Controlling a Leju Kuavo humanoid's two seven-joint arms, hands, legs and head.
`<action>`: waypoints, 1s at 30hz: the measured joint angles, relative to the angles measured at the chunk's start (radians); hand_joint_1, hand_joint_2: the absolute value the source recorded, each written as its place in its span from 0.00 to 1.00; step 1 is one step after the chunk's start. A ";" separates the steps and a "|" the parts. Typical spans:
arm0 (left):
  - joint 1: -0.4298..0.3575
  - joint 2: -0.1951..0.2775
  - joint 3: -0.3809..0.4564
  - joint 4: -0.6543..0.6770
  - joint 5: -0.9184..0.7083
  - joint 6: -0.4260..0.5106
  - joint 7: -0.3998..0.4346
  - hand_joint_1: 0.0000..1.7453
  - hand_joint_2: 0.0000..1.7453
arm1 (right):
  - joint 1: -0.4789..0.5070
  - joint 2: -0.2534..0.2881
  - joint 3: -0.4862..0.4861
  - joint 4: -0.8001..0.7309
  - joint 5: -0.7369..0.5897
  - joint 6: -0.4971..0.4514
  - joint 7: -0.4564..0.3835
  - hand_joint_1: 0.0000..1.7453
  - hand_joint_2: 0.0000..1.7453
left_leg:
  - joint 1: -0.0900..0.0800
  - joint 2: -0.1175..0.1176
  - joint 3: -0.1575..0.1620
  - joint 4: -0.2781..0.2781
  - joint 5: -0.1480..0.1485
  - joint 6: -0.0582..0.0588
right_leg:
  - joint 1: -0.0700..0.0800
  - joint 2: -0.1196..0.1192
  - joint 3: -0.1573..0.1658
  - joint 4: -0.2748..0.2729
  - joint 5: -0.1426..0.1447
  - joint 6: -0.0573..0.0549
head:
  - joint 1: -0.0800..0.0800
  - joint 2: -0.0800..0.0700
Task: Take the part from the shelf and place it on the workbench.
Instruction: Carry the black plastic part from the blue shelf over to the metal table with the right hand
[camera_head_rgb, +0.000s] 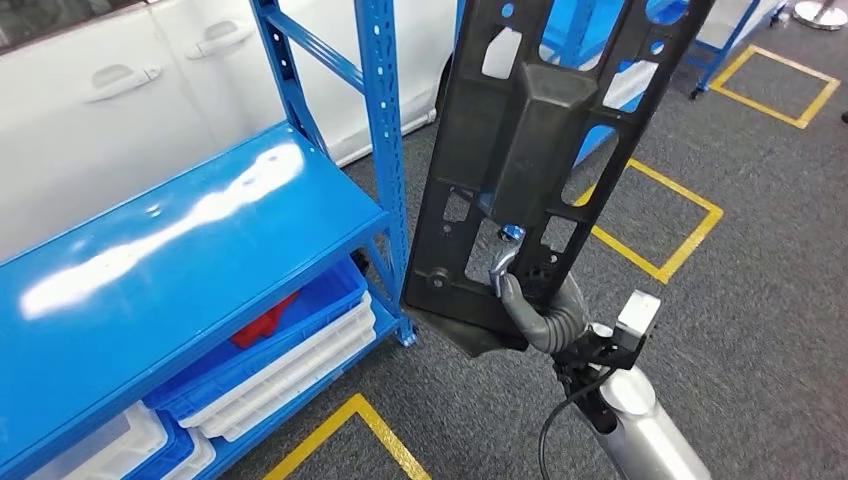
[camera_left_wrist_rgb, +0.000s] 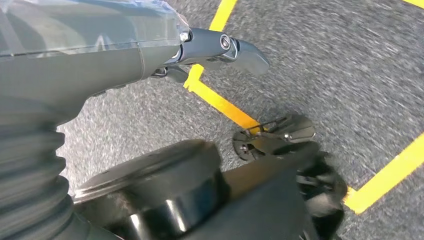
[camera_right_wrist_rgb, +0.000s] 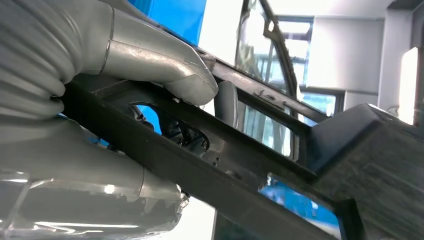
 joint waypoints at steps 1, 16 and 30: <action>0.001 0.000 0.000 0.000 0.001 0.000 -0.002 0.00 1.00 | 0.000 -0.001 0.000 -0.001 0.000 0.000 0.001 1.00 1.00 | 0.002 -0.027 -0.029 0.065 -0.032 -0.003 | 0.000 0.010 0.000 0.000 0.000 -0.003 | 0.000 0.000; -0.002 -0.002 0.001 0.000 0.009 0.003 -0.010 0.00 1.00 | 0.003 0.005 -0.013 -0.014 0.010 0.014 0.008 1.00 1.00 | 0.014 -0.088 0.009 -0.082 0.078 0.037 | -0.006 0.056 -0.075 0.132 -0.064 0.047 | 0.000 0.000; 0.000 -0.002 0.002 0.000 0.012 0.002 0.021 0.00 1.00 | 0.001 0.007 -0.018 -0.014 0.009 0.026 0.006 1.00 1.00 | 0.002 0.009 0.023 -0.035 0.013 -0.004 | 0.004 -0.017 -0.010 -0.003 0.007 0.002 | 0.000 0.000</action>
